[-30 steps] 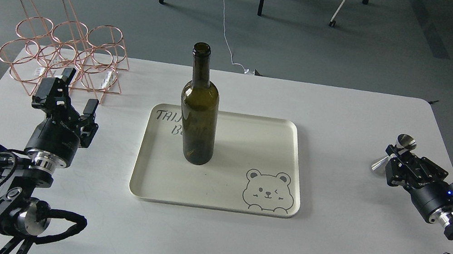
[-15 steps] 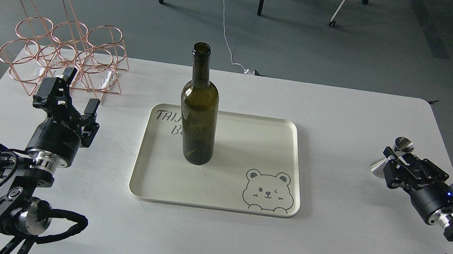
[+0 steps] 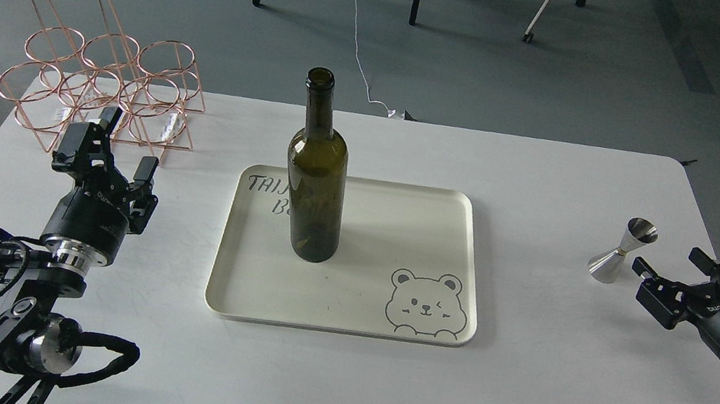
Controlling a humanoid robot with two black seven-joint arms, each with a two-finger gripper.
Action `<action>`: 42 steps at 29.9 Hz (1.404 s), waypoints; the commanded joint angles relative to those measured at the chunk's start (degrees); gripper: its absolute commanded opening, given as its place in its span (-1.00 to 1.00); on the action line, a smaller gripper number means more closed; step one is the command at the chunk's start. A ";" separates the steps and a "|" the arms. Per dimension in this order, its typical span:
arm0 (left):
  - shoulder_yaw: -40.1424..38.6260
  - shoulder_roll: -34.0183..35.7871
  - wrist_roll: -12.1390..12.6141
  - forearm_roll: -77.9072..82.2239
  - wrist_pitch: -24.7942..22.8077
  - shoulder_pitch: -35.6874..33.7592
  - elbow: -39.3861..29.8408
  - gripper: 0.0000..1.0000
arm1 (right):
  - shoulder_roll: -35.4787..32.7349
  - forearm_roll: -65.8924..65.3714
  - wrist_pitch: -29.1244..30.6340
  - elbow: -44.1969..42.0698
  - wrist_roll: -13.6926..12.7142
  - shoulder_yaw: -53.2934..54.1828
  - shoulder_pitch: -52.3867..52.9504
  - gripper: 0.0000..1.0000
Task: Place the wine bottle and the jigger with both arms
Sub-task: 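Set the jigger down on the table beside the tray, release, then raise the right gripper away and move the left gripper toward the bottle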
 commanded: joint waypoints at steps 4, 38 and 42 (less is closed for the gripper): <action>0.06 -0.03 0.00 -0.01 -0.03 0.01 0.00 0.96 | -12.48 18.11 2.86 15.40 -0.01 -11.17 0.64 0.94; 0.06 4.79 -1.66 2.80 -0.03 0.10 -7.03 0.96 | 15.72 106.22 51.17 6.65 -0.01 -9.24 11.19 0.94; 0.33 8.30 -6.64 7.97 -0.03 0.45 -8.78 0.96 | 15.72 106.39 51.17 6.73 -0.01 -9.42 9.87 0.97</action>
